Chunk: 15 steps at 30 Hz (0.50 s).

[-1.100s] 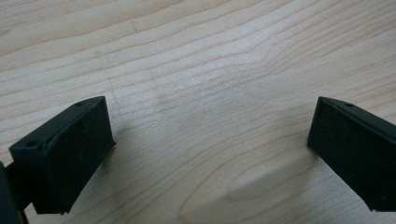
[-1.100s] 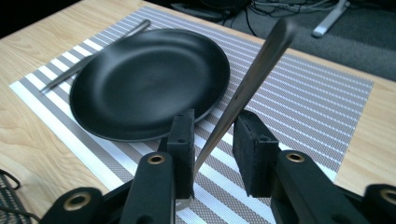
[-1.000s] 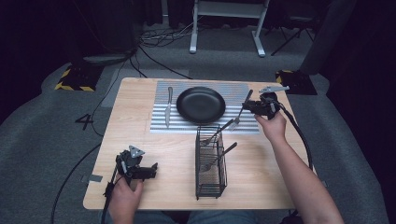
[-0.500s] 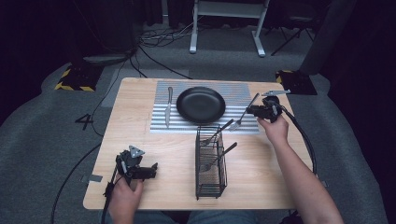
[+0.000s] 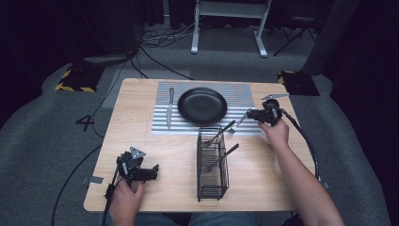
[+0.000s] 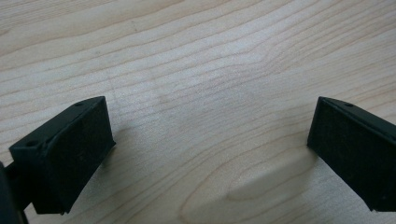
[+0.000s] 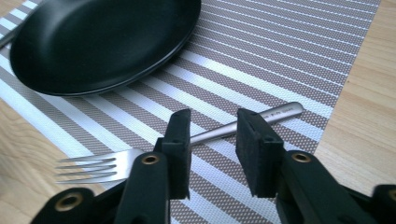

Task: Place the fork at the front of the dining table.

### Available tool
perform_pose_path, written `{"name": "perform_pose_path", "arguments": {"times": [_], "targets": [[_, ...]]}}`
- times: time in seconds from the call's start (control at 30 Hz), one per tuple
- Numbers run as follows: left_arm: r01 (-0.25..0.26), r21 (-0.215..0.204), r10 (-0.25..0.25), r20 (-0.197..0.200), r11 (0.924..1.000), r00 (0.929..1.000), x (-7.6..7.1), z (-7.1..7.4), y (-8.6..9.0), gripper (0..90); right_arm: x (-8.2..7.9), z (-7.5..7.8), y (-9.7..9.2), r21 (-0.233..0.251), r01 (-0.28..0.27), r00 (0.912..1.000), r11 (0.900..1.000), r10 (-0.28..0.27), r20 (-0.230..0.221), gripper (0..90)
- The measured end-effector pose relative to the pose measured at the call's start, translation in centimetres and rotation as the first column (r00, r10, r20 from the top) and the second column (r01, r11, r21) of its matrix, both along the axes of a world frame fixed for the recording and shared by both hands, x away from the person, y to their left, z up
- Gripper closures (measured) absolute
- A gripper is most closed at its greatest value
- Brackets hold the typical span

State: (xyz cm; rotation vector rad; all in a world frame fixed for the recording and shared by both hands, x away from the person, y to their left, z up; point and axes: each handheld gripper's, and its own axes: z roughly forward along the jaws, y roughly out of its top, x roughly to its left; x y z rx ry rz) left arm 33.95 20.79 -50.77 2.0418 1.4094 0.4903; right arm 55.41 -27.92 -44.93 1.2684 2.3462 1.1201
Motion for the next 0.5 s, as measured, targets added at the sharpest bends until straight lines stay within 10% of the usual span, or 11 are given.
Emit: {"name": "perform_pose_path", "arguments": {"times": [0.2, 0.5], "targets": [[0.0, 0.0, 0.0, 0.0, 1.0, 1.0, 0.0, 0.0, 0.0, 0.2, -1.3, 0.2, 0.9, 0.065, 0.004, 0.9999, 0.9979, -0.003, -0.014, 48.8], [0.0, 0.0, 0.0, 0.0, 1.0, 1.0, 0.0, 0.0, 0.0, 0.2, -3.3, -1.1, 5.9, -0.026, -0.104, 0.9941, 0.9942, 0.103, -0.035, 42.7]]}}
